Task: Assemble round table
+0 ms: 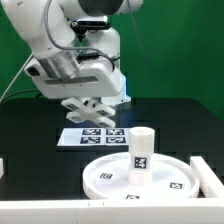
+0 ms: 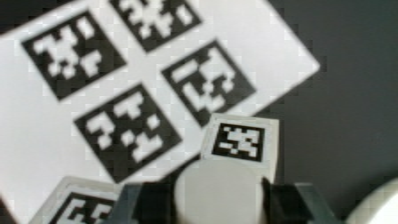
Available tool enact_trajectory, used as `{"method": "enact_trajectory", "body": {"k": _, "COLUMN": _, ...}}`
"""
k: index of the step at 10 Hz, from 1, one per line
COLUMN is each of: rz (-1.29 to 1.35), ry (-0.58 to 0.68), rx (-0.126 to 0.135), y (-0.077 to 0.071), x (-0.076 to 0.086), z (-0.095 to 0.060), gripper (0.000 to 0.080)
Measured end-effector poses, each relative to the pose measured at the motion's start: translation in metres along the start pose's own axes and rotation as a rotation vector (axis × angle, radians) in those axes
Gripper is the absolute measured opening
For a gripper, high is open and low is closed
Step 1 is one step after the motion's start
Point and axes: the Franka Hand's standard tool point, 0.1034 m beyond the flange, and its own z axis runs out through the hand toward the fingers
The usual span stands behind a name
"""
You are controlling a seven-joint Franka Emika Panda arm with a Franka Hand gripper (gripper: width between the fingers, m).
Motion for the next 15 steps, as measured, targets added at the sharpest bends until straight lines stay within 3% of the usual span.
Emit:
{"method": "enact_trajectory", "body": {"k": 1, "rz": -0.037, "ry": 0.091, "rx": 0.001, "y": -0.009, "x": 0.016, "z": -0.027, "gripper": 0.0220}}
{"method": "enact_trajectory", "body": {"k": 2, "rz": -0.064, "ry": 0.183, "rx": 0.012, "y": -0.014, "x": 0.028, "z": -0.043, "gripper": 0.0220}}
{"method": "enact_trajectory", "body": {"k": 3, "rz": -0.089, "ry": 0.261, "rx": 0.007, "y": -0.017, "x": 0.034, "z": -0.050, "gripper": 0.0220}}
{"method": "enact_trajectory", "body": {"k": 8, "rz": -0.125, "ry": 0.661, "rx": -0.022, "y": -0.009, "x": 0.050, "z": -0.056, "gripper": 0.0220}}
{"method": "enact_trajectory", "body": {"k": 9, "rz": -0.112, "ry": 0.753, "rx": -0.026, "y": -0.014, "x": 0.045, "z": -0.065, "gripper": 0.0220}}
{"method": "enact_trajectory", "body": {"k": 11, "rz": -0.113, "ry": 0.929, "rx": -0.036, "y": -0.040, "x": 0.026, "z": -0.077, "gripper": 0.0220}}
{"method": "enact_trajectory", "body": {"k": 12, "rz": -0.121, "ry": 0.964, "rx": -0.037, "y": -0.051, "x": 0.021, "z": -0.072, "gripper": 0.0220}}
{"method": "enact_trajectory", "body": {"k": 13, "rz": -0.125, "ry": 0.946, "rx": -0.046, "y": -0.050, "x": 0.021, "z": -0.064, "gripper": 0.0220}}
{"method": "enact_trajectory", "body": {"k": 15, "rz": -0.121, "ry": 0.945, "rx": -0.048, "y": -0.048, "x": 0.022, "z": -0.064, "gripper": 0.0220}}
